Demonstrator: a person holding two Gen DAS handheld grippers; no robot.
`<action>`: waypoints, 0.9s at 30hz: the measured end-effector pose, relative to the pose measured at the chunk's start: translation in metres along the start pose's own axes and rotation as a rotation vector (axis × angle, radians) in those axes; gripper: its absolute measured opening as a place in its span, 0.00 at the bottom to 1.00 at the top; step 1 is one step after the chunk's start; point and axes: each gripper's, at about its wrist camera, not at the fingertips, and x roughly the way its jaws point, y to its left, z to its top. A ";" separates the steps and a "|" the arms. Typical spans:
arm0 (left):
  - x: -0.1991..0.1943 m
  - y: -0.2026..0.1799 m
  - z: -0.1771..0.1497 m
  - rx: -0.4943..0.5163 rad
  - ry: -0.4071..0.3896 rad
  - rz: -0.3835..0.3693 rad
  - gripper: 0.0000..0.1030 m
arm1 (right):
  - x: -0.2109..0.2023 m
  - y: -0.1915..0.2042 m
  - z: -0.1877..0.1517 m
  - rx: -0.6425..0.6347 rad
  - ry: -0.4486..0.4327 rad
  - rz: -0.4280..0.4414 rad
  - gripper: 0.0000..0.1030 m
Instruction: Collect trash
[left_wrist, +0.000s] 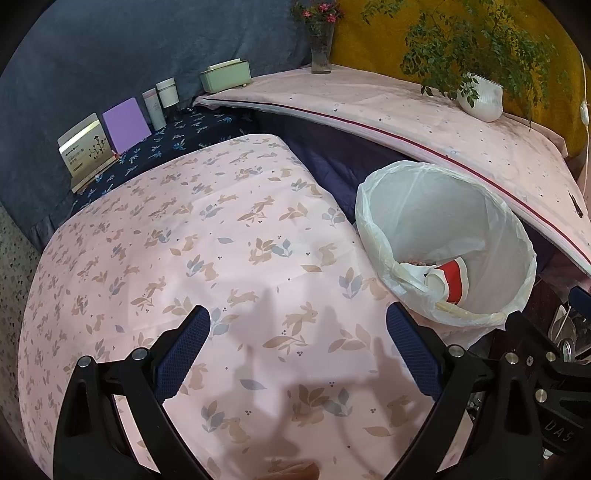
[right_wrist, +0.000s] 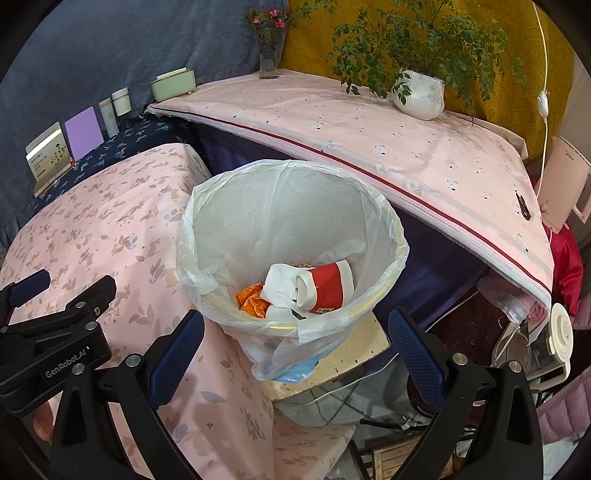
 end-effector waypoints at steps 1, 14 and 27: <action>0.000 -0.001 0.000 0.000 -0.001 0.002 0.89 | 0.000 0.000 0.000 0.000 0.000 0.000 0.94; -0.003 -0.007 0.000 0.017 -0.016 0.011 0.89 | 0.002 -0.001 -0.002 0.003 0.002 -0.001 0.94; -0.004 -0.010 0.001 0.024 -0.018 0.010 0.89 | 0.003 -0.004 -0.004 0.006 0.003 0.000 0.94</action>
